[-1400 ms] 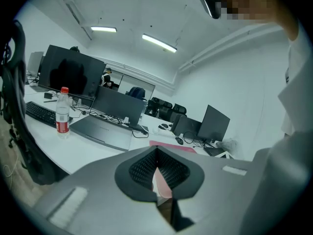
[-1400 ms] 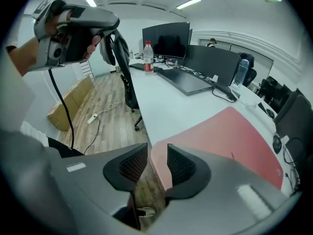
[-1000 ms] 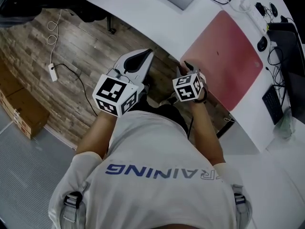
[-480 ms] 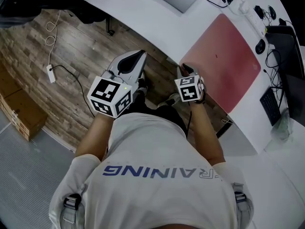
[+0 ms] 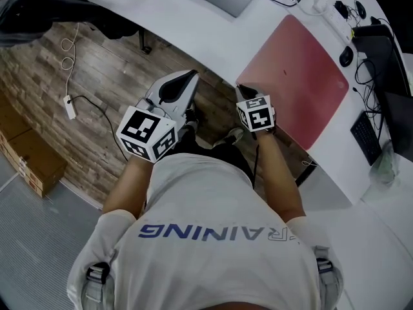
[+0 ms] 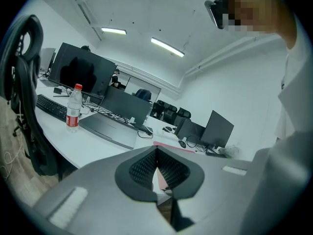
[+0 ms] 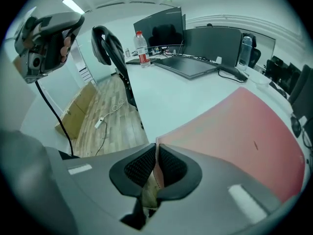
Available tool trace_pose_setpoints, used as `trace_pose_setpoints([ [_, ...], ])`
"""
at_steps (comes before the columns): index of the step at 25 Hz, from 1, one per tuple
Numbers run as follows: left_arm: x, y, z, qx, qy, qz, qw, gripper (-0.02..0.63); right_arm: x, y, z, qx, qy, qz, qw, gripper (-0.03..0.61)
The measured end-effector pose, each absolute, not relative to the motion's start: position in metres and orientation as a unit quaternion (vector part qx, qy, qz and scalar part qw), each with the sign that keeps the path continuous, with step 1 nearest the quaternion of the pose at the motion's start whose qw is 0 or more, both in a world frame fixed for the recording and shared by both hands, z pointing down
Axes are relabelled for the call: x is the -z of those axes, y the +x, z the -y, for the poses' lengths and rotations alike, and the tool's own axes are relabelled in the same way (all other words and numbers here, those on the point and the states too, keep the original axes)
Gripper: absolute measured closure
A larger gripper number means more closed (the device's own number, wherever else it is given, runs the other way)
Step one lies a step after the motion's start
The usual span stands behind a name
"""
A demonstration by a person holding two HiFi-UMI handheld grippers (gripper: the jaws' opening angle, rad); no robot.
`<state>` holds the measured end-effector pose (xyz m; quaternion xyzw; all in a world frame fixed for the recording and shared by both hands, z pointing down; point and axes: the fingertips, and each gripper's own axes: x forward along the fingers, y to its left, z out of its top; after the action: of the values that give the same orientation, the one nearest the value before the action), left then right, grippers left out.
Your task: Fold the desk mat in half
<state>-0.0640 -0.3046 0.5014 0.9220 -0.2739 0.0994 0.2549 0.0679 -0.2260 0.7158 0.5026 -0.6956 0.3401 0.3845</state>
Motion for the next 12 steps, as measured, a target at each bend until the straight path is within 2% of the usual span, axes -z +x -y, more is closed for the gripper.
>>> trace_pose_setpoints([
  [12, -0.475, -0.029, 0.284, -0.104, 0.934, 0.259, 0.224, 0.614, -0.678, 0.107, 0.217, -0.327, 0.55, 0.694, 0.33, 0.545],
])
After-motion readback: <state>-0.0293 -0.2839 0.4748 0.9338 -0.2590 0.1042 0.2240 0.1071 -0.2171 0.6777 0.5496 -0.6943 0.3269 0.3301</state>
